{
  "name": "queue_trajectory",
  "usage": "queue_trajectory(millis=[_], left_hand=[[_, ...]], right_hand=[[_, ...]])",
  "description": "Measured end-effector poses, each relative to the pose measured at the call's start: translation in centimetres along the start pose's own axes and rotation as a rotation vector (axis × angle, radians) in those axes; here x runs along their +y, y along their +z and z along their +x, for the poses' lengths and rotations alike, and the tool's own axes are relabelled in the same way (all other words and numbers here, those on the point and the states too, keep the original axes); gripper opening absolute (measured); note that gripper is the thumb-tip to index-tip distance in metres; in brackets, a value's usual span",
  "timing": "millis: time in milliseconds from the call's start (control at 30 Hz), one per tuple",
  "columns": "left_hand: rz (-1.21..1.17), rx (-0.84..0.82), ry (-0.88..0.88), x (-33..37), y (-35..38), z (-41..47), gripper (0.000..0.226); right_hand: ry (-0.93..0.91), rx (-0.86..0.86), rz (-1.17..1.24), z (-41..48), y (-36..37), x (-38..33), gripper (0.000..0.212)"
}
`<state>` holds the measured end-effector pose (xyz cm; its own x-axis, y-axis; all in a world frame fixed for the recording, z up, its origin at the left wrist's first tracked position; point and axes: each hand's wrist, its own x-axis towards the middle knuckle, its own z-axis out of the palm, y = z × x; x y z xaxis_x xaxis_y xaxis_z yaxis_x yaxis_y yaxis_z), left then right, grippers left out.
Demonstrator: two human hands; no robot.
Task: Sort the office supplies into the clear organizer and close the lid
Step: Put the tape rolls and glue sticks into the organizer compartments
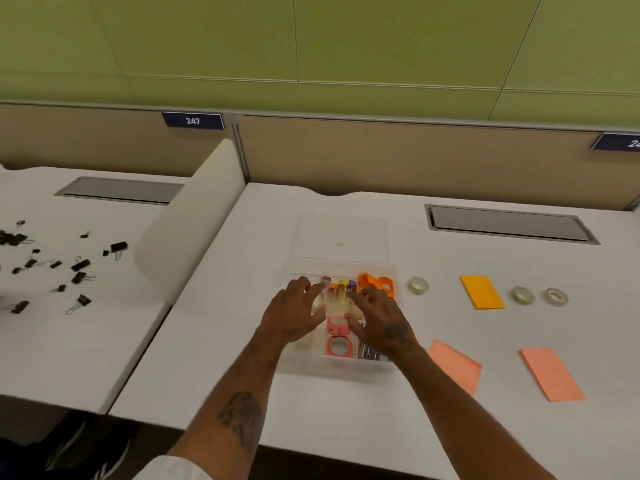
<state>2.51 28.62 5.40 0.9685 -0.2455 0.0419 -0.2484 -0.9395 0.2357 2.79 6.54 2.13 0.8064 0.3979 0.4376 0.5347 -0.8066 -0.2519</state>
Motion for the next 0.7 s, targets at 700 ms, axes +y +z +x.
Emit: queue_trajectory(millis=[700], left_hand=[[0.018,-0.065,-0.133,-6.0,1.2,-5.6,0.065]], right_hand=[[-0.123,-0.120,0.051,3.1,4.1,-7.0,0.051]])
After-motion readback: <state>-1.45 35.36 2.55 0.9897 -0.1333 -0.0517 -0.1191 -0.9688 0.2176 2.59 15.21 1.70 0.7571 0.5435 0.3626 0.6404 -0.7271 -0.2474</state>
